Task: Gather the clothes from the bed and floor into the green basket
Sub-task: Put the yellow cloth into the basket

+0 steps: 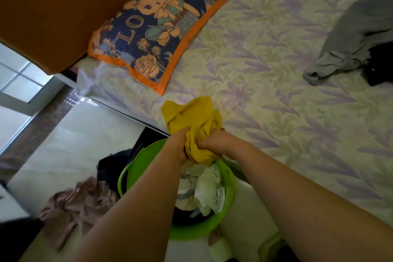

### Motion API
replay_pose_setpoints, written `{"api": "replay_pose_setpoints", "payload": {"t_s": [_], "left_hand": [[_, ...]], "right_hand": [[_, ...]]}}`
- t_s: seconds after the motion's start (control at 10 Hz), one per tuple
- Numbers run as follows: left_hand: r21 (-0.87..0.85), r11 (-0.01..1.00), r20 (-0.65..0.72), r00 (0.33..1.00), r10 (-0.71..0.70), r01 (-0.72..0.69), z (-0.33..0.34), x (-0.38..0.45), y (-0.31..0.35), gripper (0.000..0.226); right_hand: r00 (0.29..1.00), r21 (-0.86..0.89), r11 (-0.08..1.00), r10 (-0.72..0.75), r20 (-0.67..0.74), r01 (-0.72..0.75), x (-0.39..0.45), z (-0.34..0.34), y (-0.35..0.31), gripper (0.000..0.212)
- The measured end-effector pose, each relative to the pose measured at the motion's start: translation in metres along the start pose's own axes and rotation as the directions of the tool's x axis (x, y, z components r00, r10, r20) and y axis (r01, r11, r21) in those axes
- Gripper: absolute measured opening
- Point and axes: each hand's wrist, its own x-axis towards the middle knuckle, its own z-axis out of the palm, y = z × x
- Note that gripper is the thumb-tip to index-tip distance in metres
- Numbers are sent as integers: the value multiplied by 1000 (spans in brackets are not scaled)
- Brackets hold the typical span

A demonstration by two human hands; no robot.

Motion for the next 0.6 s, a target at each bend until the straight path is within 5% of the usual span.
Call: {"api": "replay_pose_setpoints", "payload": {"t_s": [0.1, 0.3, 0.4, 0.6], "left_hand": [[123, 992, -219, 974, 50, -24, -53, 36, -29, 45], [561, 825, -257, 962, 91, 71, -103, 44, -85, 45], [755, 653, -147, 985, 87, 55, -103, 38, -107, 47], [763, 646, -100, 993, 66, 34, -101, 35, -118, 50]], "right_hand": [[994, -256, 967, 28, 104, 0, 6, 42, 9, 54], [963, -589, 806, 202, 180, -59, 46, 136, 71, 67], [954, -516, 823, 298, 39, -236, 52, 164, 115, 60], [966, -516, 817, 244, -92, -255, 52, 163, 142, 63]]}}
